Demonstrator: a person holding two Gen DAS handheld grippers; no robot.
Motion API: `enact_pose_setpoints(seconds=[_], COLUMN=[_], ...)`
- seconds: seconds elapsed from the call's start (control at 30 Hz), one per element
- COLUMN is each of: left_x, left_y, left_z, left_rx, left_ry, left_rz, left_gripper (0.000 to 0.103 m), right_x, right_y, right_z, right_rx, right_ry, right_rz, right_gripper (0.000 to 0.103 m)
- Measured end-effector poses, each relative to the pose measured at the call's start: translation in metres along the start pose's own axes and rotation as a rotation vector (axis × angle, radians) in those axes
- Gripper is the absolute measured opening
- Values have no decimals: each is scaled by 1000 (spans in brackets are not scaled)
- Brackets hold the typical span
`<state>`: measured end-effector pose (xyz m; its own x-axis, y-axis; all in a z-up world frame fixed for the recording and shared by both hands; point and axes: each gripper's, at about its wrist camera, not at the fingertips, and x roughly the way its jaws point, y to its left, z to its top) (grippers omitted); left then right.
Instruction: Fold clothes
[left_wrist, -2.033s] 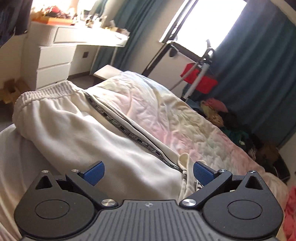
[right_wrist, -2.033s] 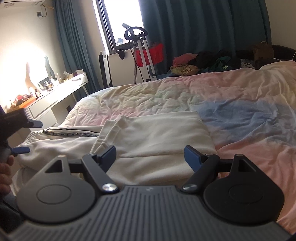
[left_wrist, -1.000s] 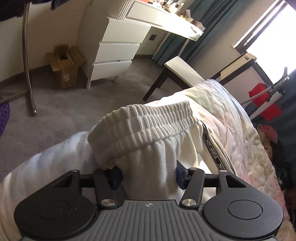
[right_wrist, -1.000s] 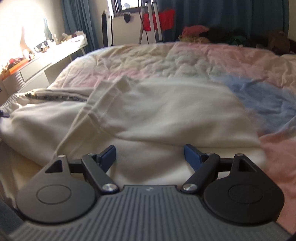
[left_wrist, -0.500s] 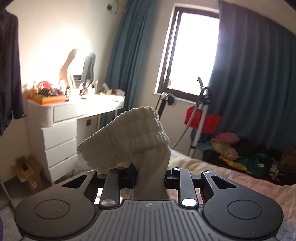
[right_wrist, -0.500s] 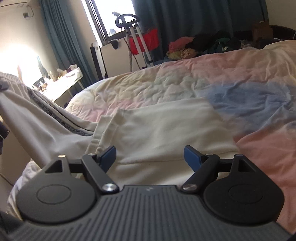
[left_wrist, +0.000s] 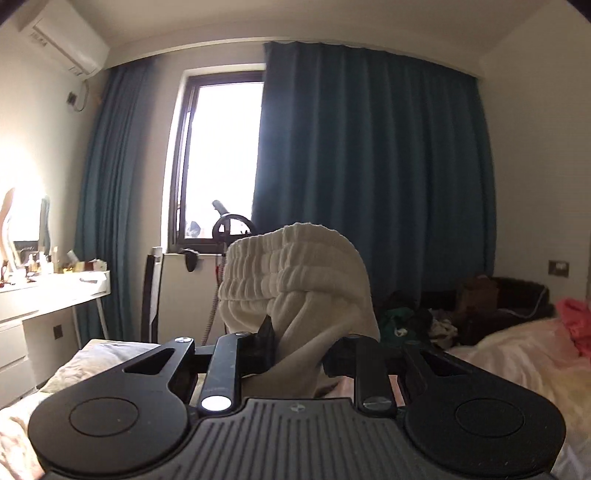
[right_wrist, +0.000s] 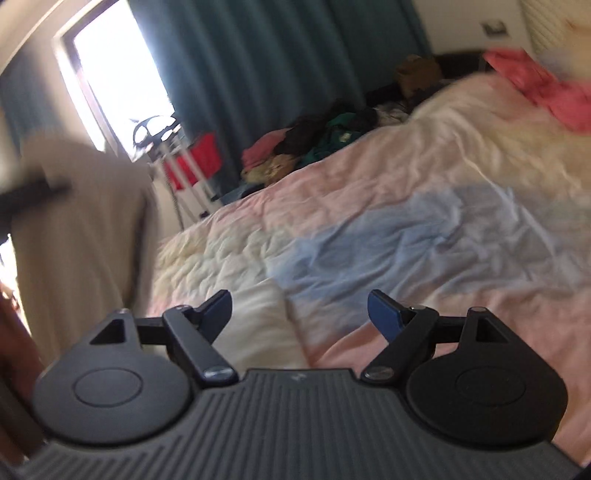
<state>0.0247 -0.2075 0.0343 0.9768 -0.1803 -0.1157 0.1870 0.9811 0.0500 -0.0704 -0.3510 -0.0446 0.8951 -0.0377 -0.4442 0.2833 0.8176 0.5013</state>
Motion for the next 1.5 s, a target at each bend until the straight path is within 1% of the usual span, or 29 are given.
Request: enact_pose_setpoints(seconds=[0.03,0.07,0.13,0.17,0.2,0.27,0.33,0.37,0.43,0.5,0.53,0.57,0.63,0.73,0.87,0.97,1.07,1.13,1.17,1.2,1.23,1.27,1.3,1.33,1.37,1.4,1.43,1.5], left_x=[5,11,18,22,23,25,28,31,36,41,40,37,30,18,-20,-39,-44,-54,-56,-59,-63,-67,-71,-72,-73,-73,-73,-74], left_y=[-18,-33,-52,-61,-68,-70,-56,-46,-27,-8,2,17,42,78,110,129,136,131,128,125,122,120,120,120,122,124,126,127], left_z=[-22,-44,-76,-90,-99,-104,-107,-108,-109,-111,-112,-112,-112,-109,-101,-106,-112,-114,-115,-115,-116,-116,-117,-116,-115,-114,-113,-110], left_rx=[27,54,85,97,112,132,143,152,172,191,200,214,250,311,354,323,291,309,323,335,348,349,343,331,314,298,281,276], left_ry=[28,74,145,175,183,185,233,264,324,385,406,415,420,399,332,292,289,283,272,258,243,241,248,246,238,230,222,174], left_rz=[-26,-51,-91,-110,-119,-118,-139,-156,-189,-222,-244,-261,-264,-266,-234,-215,-190,-182,-182,-183,-184,-187,-192,-199,-209,-219,-228,-230], left_gripper=[26,26,28,30,32,37,51,55,86,92,96,98,99,99,102,102,102,102,103,102,102,102,103,102,102,102,102,103], right_x=[1,3,7,8,10,15,20,22,25,26,26,27,29,33,40,48,63,76,83,90,95,97,94,89,82,74,68,55], right_y=[-13,-25,-40,-43,-45,-46,-45,-44,-43,-40,-39,-37,-35,-33,-23,-14,-8,-6,-5,-5,-4,1,9,18,29,40,52,75], right_z=[2,4,4,4,4,4,3,2,1,0,-1,-2,-5,-12,-23,-30,-32,-33,-35,-38,-39,-39,-35,-32,-27,-22,-17,-5], right_rx=[73,139,217,227,235,244,256,262,275,283,283,283,288,311,286,273,295,315,334,355,362,341,292,239,179,126,98,61], right_ry=[4,7,11,11,14,28,49,60,73,85,93,103,129,177,228,233,219,214,227,245,258,251,215,175,123,77,49,6], right_rz=[16,33,68,81,94,125,159,176,210,244,255,265,269,259,228,213,154,117,116,121,124,114,93,79,86,97,115,161], right_gripper=[84,84,84,84,84,84,84,84,84,84,84,84,84,84,84,84,84,83,83,72,64,59,46,41,35,31,30,28])
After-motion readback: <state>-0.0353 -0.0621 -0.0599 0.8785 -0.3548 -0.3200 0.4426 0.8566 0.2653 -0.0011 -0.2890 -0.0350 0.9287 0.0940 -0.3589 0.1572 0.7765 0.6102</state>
